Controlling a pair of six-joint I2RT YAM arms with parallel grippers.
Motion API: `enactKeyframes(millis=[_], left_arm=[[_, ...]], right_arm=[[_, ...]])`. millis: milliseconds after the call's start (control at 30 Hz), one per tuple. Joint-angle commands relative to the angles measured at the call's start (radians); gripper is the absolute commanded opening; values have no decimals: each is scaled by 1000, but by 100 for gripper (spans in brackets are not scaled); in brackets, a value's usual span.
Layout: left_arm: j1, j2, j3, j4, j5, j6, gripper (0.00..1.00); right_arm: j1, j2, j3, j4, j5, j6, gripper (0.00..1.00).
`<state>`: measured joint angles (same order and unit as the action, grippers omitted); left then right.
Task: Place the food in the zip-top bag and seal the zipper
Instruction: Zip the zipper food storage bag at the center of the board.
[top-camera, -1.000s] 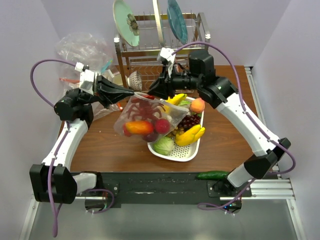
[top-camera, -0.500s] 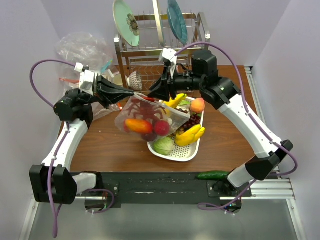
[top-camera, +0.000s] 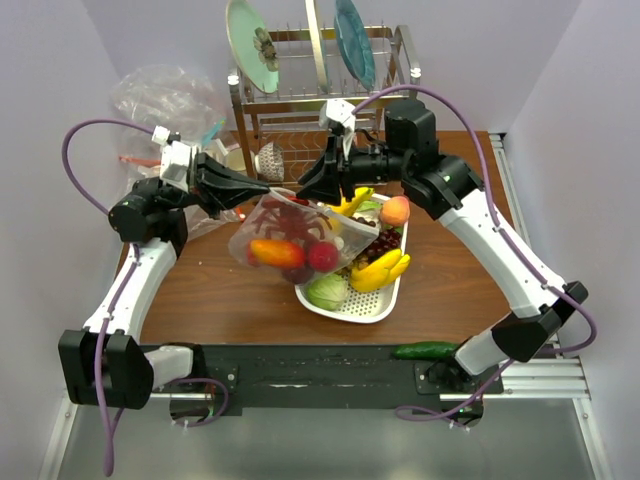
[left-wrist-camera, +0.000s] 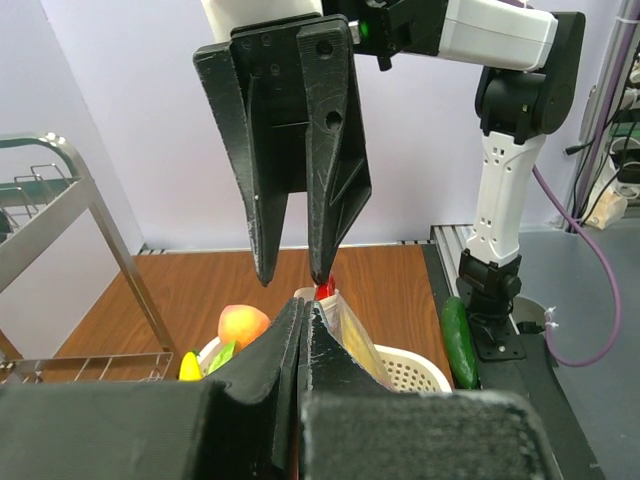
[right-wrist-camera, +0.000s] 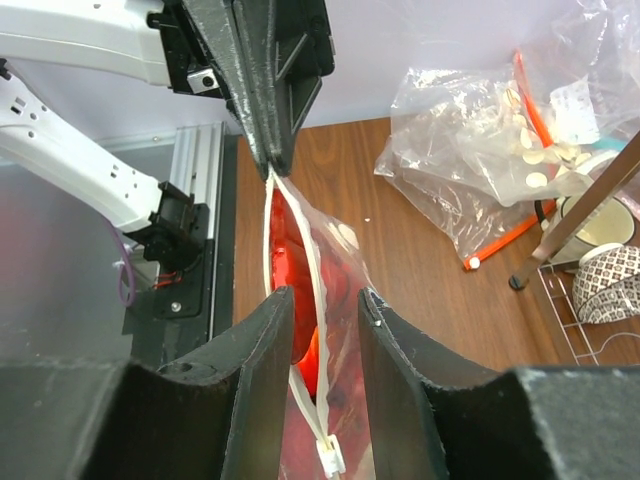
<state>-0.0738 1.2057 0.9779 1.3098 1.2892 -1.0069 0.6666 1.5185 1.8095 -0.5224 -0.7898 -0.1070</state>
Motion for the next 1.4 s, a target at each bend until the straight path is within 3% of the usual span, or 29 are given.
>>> enactKeyframes(millis=[0,333,433,467,500,567,633,733,1000,1367], left_arm=[[-14,-12,42,151,-34,2,0],[-34,0,67,132,-50,14,0],[-40,-3,65,118,-50,28,0],[-40,-1,62,117,-48,30,0],[-40,-3,61,109,-41,37,0],[-40,-8,55,92,-34,54,0],[-40,-17,50,48,-34,94,0],[-40,-29,45,-29,-45,157,0],[-40,-34,41,-46,-28,171,0],[-38,-46,51,-32,-8,162,0]], right_arm=[[2,28,34,-16,-26,-17,36],[28,71,56,-60,-11,-42,34],[36,71,47,-54,0,-42,24],[37,71,50,-59,7,-43,14],[36,69,54,-65,15,-45,13],[37,57,63,-83,38,-52,19],[37,43,65,-100,61,-71,34],[36,8,48,-110,98,-80,42],[7,-141,-47,-50,290,-29,43],[-4,-340,-420,-11,255,-74,45]])
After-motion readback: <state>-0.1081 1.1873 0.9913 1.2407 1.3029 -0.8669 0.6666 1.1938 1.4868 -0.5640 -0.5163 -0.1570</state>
